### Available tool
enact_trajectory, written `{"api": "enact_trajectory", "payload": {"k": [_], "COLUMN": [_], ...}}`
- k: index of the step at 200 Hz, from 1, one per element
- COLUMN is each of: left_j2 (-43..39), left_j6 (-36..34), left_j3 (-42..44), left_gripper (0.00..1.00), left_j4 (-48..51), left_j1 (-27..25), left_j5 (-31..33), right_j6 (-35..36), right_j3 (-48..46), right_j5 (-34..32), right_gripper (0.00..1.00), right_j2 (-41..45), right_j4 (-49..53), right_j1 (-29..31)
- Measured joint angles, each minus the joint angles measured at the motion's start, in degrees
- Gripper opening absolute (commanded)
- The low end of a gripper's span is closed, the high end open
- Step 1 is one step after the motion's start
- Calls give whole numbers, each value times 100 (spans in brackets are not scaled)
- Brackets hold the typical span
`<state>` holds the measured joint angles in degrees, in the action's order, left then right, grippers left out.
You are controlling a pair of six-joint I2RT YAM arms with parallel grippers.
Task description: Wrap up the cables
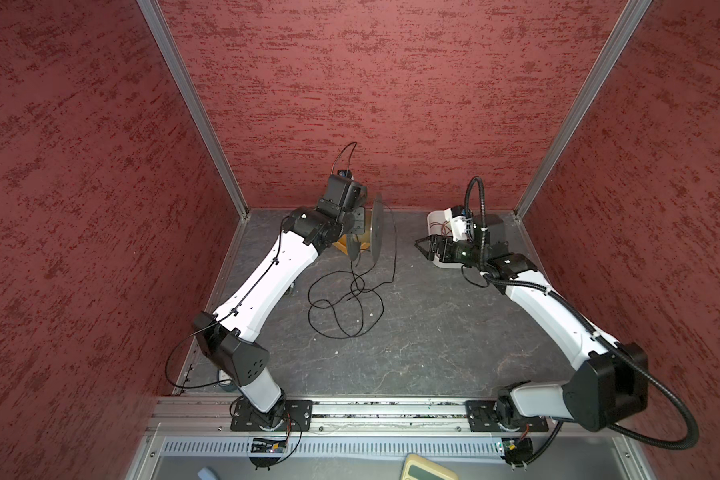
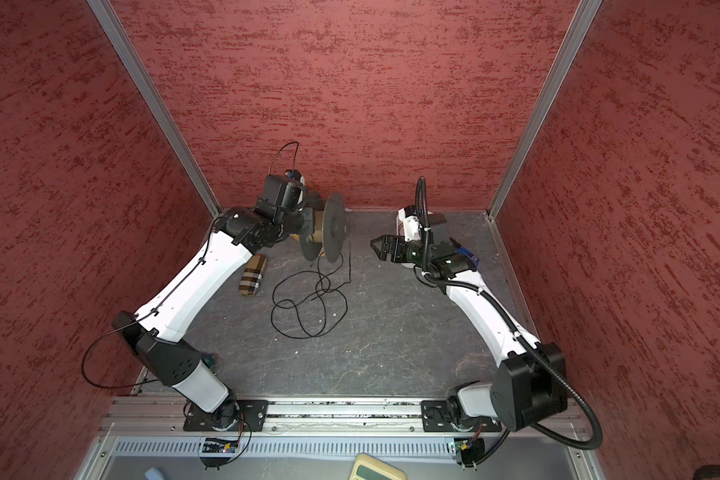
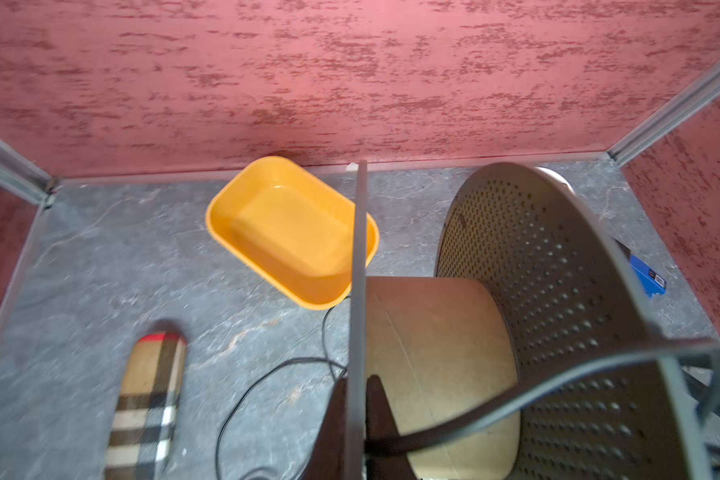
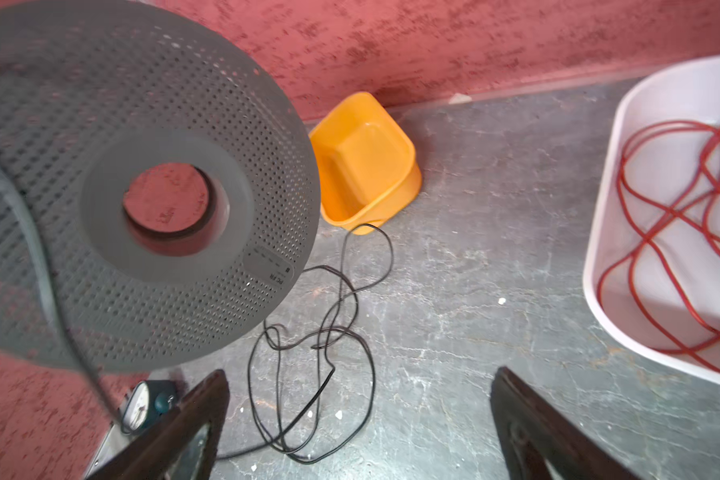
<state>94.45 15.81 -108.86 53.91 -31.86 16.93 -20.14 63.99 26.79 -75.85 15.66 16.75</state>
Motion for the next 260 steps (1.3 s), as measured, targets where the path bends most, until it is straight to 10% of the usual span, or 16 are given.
{"api": "enact_trajectory", "payload": {"k": [73,205,260], "left_j2": [-105,70,205], "left_j6": [651,1161,1248], "left_j3": [-457,-1703,-1939], "left_gripper": [0,0,0], "left_j4": [1123,2065,2243], "left_j1": [306,621,660], "left_j5": [-234,-1108,-1263], "right_j6": [57,352,103], "right_j3": [-656,-205,-24], "right_j5": [492,378,33], "right_gripper": [99,90,52], "right_j2": [737,-997,-1285], "right_j4": [-999,-1694,-1775], "right_j1": [844,1862,1910]}}
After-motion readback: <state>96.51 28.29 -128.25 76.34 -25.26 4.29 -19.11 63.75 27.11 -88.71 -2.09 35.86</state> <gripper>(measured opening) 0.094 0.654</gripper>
